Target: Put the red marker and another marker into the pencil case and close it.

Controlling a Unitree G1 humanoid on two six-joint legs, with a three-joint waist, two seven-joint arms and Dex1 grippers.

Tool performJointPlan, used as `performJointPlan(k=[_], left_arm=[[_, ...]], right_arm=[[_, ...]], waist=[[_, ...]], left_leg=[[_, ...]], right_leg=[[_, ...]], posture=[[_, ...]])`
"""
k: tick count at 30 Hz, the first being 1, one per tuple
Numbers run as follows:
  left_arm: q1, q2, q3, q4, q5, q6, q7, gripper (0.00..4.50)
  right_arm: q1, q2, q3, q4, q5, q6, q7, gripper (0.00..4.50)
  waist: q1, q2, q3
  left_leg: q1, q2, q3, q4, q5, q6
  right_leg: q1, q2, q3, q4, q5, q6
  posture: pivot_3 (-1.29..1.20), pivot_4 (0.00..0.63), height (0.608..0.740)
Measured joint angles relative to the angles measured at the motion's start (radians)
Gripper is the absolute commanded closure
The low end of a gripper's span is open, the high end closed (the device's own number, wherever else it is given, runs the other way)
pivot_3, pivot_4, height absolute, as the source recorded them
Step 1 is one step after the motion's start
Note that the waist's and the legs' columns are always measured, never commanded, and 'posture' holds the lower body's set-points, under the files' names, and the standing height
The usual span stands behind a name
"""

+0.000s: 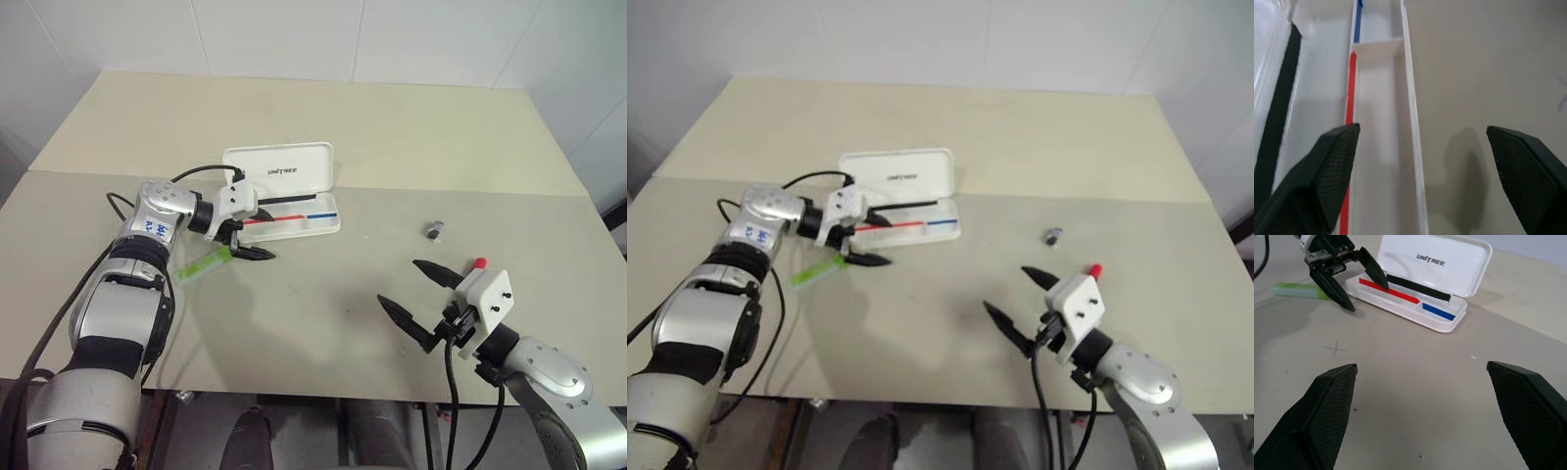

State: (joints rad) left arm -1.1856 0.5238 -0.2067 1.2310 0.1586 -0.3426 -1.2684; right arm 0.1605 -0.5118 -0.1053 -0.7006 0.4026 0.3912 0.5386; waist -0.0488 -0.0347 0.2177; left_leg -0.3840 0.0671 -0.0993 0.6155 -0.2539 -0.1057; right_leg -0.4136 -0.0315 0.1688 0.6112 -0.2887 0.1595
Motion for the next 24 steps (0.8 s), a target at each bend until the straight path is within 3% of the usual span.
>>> performJointPlan(k=[10,23,24], left_arm=[[-0.02,-0.017,-0.027,0.016,0.069,0.029,0.088,0.05],[-0.017,-0.031,-0.005,0.03,0.072,0.035,0.11,4.36],[-0.017,-0.031,-0.002,0.029,0.069,0.031,0.102,4.45]], right_arm=[[-0.017,0.002,0.0,0.0,-0.003,0.001,-0.004,0.0],[-0.034,-0.03,-0.001,-0.001,0.018,0.004,0.027,0.0],[-0.035,-0.034,-0.004,0.001,0.02,0.005,0.031,0.0]], waist=[[-0.006,-0.002,0.0],[-0.005,-0.003,0.0],[-0.004,-0.003,0.0]], left_leg=[[0.004,0.0,0.001,0.002,0.005,0.003],[0.003,0.0,0.001,-0.001,0.005,0.004],[0.003,0.0,0.001,-0.001,0.005,0.004]], right_leg=[[0.004,0.0,0.001,-0.002,0.0,-0.014],[0.003,0.0,0.001,-0.004,0.0,-0.014],[0.003,0.0,0.001,-0.004,-0.001,-0.013]], posture=[[0.0,0.15,0.74],[0.0,0.15,0.74],[0.0,0.15,0.74]])
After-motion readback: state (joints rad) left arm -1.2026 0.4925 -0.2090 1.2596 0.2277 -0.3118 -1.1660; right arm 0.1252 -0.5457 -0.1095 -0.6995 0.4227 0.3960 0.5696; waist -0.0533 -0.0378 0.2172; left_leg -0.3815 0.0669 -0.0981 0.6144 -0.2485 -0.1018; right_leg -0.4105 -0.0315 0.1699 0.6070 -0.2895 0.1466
